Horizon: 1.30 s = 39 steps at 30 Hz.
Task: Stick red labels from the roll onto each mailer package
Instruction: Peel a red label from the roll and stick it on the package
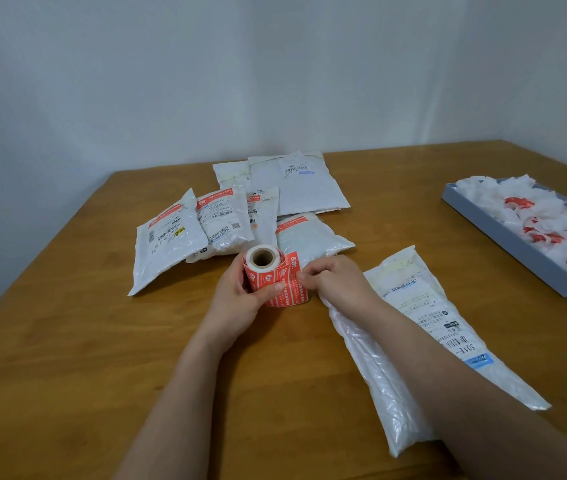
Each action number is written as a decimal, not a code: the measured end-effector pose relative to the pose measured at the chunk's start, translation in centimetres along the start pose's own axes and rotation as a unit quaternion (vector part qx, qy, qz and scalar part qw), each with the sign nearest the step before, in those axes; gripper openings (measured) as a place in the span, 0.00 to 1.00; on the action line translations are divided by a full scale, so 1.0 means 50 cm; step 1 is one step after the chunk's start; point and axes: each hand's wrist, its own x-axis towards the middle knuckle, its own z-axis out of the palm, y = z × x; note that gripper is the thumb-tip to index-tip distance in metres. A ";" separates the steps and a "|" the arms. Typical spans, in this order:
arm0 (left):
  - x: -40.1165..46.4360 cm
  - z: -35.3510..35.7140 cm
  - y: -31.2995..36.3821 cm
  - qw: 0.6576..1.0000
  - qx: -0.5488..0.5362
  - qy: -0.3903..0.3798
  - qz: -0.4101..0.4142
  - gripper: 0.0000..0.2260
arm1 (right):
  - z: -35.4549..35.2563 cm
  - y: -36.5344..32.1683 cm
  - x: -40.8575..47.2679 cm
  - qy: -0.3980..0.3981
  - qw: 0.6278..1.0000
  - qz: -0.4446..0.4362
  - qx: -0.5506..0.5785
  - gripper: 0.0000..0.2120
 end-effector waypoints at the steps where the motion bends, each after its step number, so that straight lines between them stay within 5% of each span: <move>1: 0.000 0.000 0.000 1.000 -0.003 0.001 0.001 0.24 | 0.001 0.001 0.002 0.002 1.000 0.006 0.001 0.08; 39: -0.008 0.000 0.011 0.999 -0.036 0.013 0.018 0.25 | -0.001 0.001 -0.009 0.027 0.997 -0.059 -0.039 0.11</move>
